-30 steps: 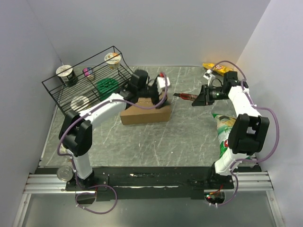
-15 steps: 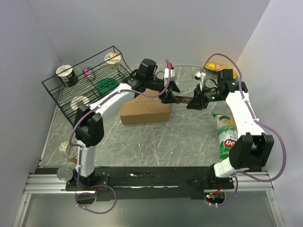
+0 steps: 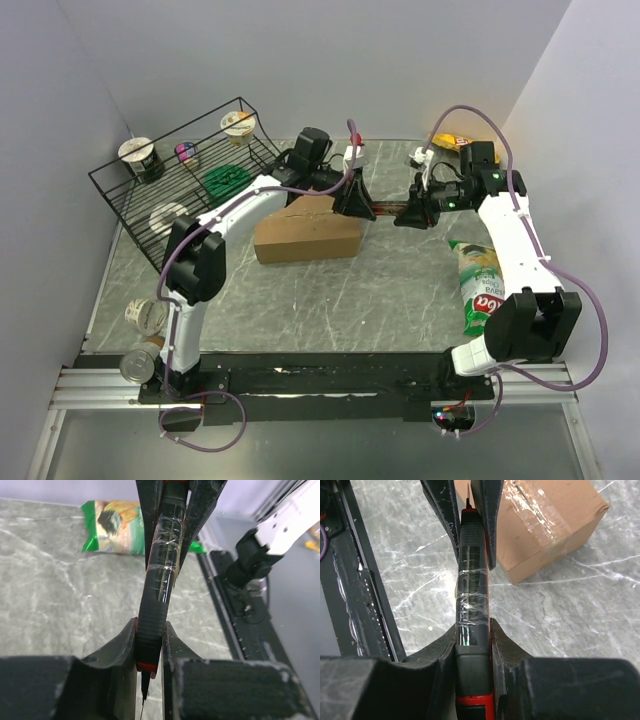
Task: Unpack the express box
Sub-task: Cut the express box at the center of the board.
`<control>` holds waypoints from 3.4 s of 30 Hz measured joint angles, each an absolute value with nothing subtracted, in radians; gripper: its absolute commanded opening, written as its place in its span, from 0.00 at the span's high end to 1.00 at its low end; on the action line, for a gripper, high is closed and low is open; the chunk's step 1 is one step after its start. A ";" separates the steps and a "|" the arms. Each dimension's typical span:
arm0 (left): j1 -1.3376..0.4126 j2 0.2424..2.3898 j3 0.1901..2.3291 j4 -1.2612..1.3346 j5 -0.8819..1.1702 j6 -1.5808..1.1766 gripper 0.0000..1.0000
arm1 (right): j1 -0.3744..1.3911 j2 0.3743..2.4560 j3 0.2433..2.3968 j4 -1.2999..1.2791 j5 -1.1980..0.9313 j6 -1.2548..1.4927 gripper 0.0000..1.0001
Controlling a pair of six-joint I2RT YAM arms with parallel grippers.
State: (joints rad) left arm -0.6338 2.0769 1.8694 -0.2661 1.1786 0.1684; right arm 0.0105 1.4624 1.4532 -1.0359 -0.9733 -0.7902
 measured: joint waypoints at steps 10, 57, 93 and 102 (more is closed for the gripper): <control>-0.630 2.096 1.741 0.397 1.233 -0.472 0.99 | -0.277 1.342 1.145 -0.396 -1.296 -0.093 0.00; -0.647 2.162 1.828 0.285 1.024 -0.406 0.33 | -0.216 1.323 1.063 0.196 -1.079 0.580 1.00; -0.609 1.821 1.253 -0.080 0.586 0.675 0.34 | 0.035 1.608 1.004 0.370 -0.496 0.622 1.00; -0.608 1.852 1.286 -0.079 0.589 0.661 0.35 | 0.050 1.652 1.019 0.363 -0.495 0.625 1.00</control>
